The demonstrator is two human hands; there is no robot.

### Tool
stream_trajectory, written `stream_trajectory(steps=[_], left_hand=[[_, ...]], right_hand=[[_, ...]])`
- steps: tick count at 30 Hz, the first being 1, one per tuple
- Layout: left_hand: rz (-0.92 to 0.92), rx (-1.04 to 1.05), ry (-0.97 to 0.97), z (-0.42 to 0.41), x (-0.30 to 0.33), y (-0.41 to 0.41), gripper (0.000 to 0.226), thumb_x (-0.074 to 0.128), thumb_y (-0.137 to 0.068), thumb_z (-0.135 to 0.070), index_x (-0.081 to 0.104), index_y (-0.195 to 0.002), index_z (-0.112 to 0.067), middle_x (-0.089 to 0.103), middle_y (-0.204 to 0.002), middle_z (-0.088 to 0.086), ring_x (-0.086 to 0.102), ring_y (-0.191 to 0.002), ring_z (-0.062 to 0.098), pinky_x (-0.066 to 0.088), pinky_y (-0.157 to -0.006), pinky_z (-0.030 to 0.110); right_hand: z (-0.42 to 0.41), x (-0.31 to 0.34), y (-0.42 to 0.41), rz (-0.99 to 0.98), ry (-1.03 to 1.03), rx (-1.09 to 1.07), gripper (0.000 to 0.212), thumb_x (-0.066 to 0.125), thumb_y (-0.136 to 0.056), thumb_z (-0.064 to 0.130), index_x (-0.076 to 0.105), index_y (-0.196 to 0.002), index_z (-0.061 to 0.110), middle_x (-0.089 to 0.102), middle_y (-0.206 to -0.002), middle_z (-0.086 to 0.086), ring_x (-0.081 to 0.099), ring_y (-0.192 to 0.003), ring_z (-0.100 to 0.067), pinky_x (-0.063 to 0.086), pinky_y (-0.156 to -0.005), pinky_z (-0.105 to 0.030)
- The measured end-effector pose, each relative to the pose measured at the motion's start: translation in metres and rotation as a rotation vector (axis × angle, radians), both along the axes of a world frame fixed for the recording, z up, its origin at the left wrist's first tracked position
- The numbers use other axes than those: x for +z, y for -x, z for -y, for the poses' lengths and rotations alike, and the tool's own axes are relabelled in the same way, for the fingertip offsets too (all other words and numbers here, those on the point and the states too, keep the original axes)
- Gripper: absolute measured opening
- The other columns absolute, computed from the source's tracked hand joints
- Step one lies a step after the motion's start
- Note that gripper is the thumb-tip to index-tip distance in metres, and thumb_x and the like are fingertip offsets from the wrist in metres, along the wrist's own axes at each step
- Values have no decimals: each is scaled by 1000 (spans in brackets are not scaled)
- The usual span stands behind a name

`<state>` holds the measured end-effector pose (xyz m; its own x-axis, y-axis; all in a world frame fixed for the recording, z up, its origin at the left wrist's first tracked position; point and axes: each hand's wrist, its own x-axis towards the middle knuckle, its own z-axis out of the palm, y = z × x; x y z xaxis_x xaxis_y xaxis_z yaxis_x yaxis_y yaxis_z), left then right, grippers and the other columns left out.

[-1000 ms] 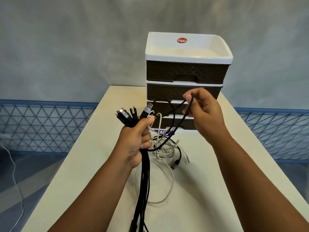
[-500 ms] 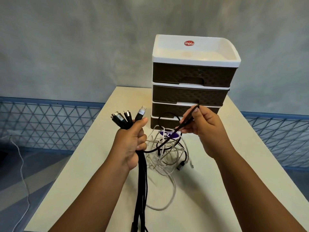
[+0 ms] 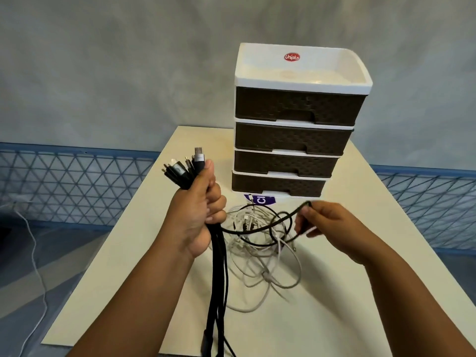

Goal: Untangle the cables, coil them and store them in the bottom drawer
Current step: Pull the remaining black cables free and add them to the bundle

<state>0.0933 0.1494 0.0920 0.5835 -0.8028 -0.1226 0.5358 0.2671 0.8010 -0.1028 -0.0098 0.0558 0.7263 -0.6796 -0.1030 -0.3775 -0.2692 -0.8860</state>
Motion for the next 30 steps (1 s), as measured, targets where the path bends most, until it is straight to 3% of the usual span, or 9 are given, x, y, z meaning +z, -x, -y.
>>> stream_trajectory(steps=[5, 7, 11, 14, 16, 18, 24, 27, 30], left_hand=[[-123, 57, 41, 1, 2, -4, 40, 48, -99, -43, 44, -66, -20, 26, -47, -8, 22, -35, 3, 18, -32, 15], [-141, 68, 57, 3, 1, -2, 40, 47, -100, -41, 43, -67, -19, 27, -48, -7, 23, -35, 3, 19, -32, 15], [-97, 68, 72, 8, 1, 10, 37, 47, -100, -40, 43, -70, -19, 28, -50, -6, 24, -37, 3, 20, -35, 15], [-50, 73, 52, 11, 1, 17, 38, 49, -100, -41, 45, -70, -18, 30, -52, -5, 26, -41, 5, 22, -38, 17], [-27, 79, 38, 10, 2, 19, 40, 49, -99, -44, 45, -69, -18, 31, -54, -4, 28, -43, 6, 25, -40, 18], [-2, 80, 34, 8, 2, 20, 41, 46, -99, -47, 44, -70, -18, 32, -56, -3, 30, -46, 7, 30, -43, 20], [106, 69, -40, 7, 0, 29, 43, 44, -96, -52, 47, -72, -16, 46, -59, -2, 48, -51, 10, 48, -52, 23], [76, 33, -54, 7, -1, 28, 42, 43, -98, -50, 41, -71, -18, 39, -56, -3, 35, -46, 8, 30, -41, 17], [39, -8, -40, 4, -3, 21, 41, 44, -98, -50, 38, -71, -19, 32, -56, -4, 27, -44, 6, 19, -39, 16]], right_hand=[[-1, -14, 18, -362, 10, 50, 20, 55, -99, 29, 69, -92, 17, 72, -95, 0, 68, -96, -23, 55, -85, -39], [-17, 2, 14, -352, 112, 98, 14, 63, -94, 32, 65, -107, 27, 66, -110, 11, 62, -105, -13, 53, -91, -32], [-67, 44, -13, -145, 449, 265, 43, 70, -87, 39, 52, -126, 40, 55, -124, 24, 50, -114, 7, 41, -96, -15], [-91, 49, -40, -86, 355, 247, 34, 68, -88, 40, 54, -118, 35, 67, -101, 13, 62, -91, 1, 52, -78, -23], [-92, 47, -49, -17, 332, 141, 11, 63, -93, 36, 59, -100, 29, 64, -73, 7, 57, -63, -1, 46, -58, -22], [-88, 49, -47, -7, 383, 123, 17, 58, -95, 39, 61, -86, 25, 54, -59, 8, 48, -52, -4, 34, -50, -20], [-75, 64, -31, 80, 421, 139, 21, 57, -95, 40, 69, -87, 25, 63, -70, -4, 54, -62, -18, 43, -58, -38], [-56, 70, -17, 265, 350, -70, 24, 52, -100, 30, 68, -86, 19, 60, -63, 15, 52, -61, -1, 41, -59, -18], [-32, 61, 11, 380, 192, -256, 26, 49, -101, 32, 67, -87, 20, 49, -55, 16, 39, -57, -6, 34, -57, -25]])
